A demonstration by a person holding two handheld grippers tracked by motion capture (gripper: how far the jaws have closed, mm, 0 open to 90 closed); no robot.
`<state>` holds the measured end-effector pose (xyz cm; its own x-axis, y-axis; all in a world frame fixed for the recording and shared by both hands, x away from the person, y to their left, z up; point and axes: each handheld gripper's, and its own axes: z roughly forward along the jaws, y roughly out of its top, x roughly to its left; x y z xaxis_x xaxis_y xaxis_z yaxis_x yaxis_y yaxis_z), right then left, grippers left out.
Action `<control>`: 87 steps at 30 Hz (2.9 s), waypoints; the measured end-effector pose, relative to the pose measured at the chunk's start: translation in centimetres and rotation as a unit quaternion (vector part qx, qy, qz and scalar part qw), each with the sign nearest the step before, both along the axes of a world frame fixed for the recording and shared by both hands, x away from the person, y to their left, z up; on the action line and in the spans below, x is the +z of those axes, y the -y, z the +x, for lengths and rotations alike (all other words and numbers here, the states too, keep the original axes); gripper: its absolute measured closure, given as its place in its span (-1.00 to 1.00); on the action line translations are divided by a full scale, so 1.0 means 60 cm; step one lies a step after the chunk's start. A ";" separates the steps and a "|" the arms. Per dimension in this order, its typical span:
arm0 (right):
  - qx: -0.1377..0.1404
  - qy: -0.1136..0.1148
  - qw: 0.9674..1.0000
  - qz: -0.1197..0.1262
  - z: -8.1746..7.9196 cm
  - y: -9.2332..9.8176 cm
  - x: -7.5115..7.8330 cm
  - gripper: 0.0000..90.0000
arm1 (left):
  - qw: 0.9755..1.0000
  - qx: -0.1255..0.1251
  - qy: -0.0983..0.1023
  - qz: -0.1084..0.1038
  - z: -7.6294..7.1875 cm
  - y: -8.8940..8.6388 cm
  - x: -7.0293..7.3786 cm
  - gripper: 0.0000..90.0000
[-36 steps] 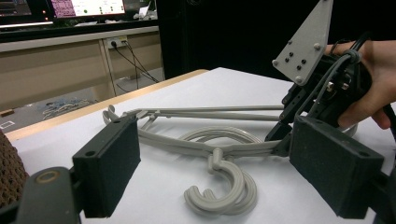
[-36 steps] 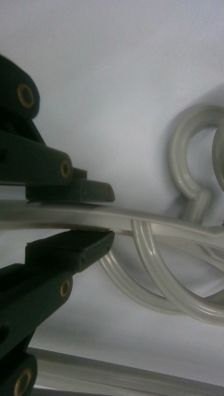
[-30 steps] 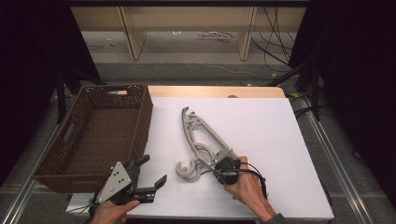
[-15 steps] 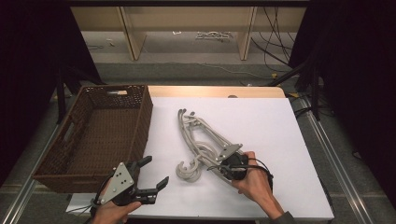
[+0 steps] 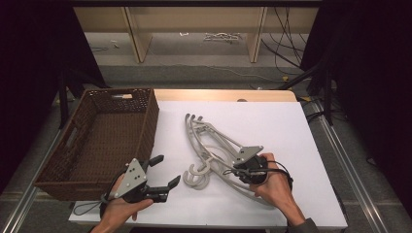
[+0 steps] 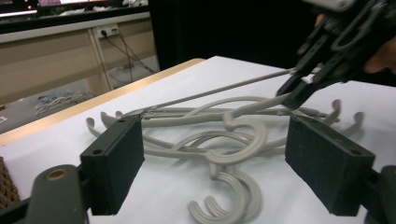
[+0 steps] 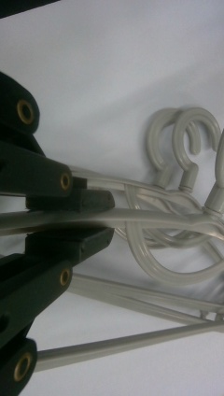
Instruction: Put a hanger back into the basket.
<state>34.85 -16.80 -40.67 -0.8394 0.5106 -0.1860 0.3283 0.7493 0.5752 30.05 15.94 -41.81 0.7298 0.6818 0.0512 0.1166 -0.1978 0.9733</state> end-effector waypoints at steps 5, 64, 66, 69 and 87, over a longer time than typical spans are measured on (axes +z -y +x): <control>0.016 0.008 1.000 -0.004 -0.004 0.007 0.018 0.82 | 1.000 -0.008 -0.010 0.020 0.022 0.018 0.014 -0.50; 0.188 0.019 0.982 0.014 -0.055 0.016 0.085 0.79 | 0.933 -0.244 -0.027 0.262 0.087 0.106 0.020 0.51; 0.191 0.026 0.981 0.010 -0.054 0.018 0.086 0.78 | 0.931 -0.251 -0.036 0.263 0.087 0.107 0.025 0.54; 0.188 0.036 0.981 0.019 -0.052 0.024 0.091 0.74 | 0.933 -0.254 -0.034 0.252 0.084 0.108 0.030 0.60; -0.001 0.121 0.983 0.135 -0.037 0.047 0.121 -0.27 | 0.961 -0.185 -0.116 0.168 0.092 0.090 0.060 0.76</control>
